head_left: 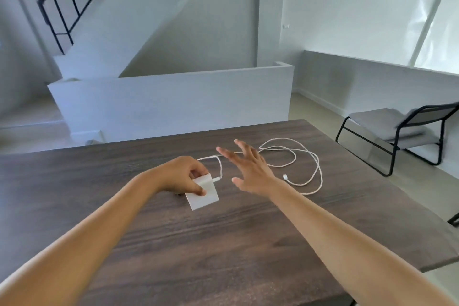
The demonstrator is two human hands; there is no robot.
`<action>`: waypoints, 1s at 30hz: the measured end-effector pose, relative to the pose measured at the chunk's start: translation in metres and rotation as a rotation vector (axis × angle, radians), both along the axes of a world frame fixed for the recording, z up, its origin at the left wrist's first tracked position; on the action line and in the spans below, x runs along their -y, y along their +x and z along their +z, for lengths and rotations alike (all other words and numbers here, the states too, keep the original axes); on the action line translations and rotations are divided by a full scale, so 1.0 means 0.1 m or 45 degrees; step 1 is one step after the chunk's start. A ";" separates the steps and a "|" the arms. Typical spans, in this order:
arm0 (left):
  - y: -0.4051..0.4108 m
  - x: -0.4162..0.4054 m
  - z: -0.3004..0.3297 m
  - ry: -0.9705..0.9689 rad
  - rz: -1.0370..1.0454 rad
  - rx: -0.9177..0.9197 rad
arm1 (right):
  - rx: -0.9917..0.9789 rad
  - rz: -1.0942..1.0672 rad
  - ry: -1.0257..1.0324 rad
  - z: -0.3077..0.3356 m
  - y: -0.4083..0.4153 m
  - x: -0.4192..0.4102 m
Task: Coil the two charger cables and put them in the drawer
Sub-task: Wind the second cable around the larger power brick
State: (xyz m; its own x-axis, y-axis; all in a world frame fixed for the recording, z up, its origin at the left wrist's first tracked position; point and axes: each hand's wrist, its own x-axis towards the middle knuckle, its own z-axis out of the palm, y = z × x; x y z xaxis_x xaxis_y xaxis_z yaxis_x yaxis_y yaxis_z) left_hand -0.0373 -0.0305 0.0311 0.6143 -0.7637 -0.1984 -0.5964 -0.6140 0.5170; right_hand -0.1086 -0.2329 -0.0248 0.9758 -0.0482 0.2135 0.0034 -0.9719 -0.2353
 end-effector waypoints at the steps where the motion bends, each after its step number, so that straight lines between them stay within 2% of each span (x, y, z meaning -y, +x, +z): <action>1: 0.01 -0.06 0.03 -0.013 0.015 0.014 | -0.051 0.034 -0.007 0.03 0.09 -0.03; 3: 0.03 -0.21 0.08 -0.047 0.062 0.041 | -0.086 0.065 0.050 0.07 0.24 -0.08; 7: 0.12 -0.46 0.08 -0.068 0.210 0.093 | 0.005 0.163 0.190 0.18 0.42 -0.15; 11: 0.25 -0.61 0.01 -0.139 0.400 0.185 | 0.063 0.152 0.501 0.39 0.44 -0.27; 17: 0.40 -0.53 -0.05 -0.196 0.643 0.424 | 0.273 0.204 0.646 0.63 0.37 -0.34; 22: 0.50 -0.41 -0.01 -0.377 0.859 0.506 | 0.245 0.164 0.832 0.67 0.27 -0.35; 24: 0.53 -0.37 0.02 -0.567 0.920 0.358 | 0.152 0.174 0.938 0.63 0.24 -0.37; 27: 0.50 -0.26 0.12 -1.042 1.025 -0.169 | -0.022 0.226 1.130 0.54 0.20 -0.43; 30: 0.44 -0.17 0.26 -1.363 1.071 -0.660 | -0.188 0.291 1.280 0.42 0.18 -0.50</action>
State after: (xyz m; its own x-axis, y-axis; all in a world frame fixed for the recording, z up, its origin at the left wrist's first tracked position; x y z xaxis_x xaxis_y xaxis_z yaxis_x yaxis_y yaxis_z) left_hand 0.0064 -0.0134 0.0576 0.9834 -0.1436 -0.1110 0.1298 0.1291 0.9831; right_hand -0.0911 -0.1830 0.0172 0.9972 0.0514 0.0548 0.0680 -0.3072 -0.9492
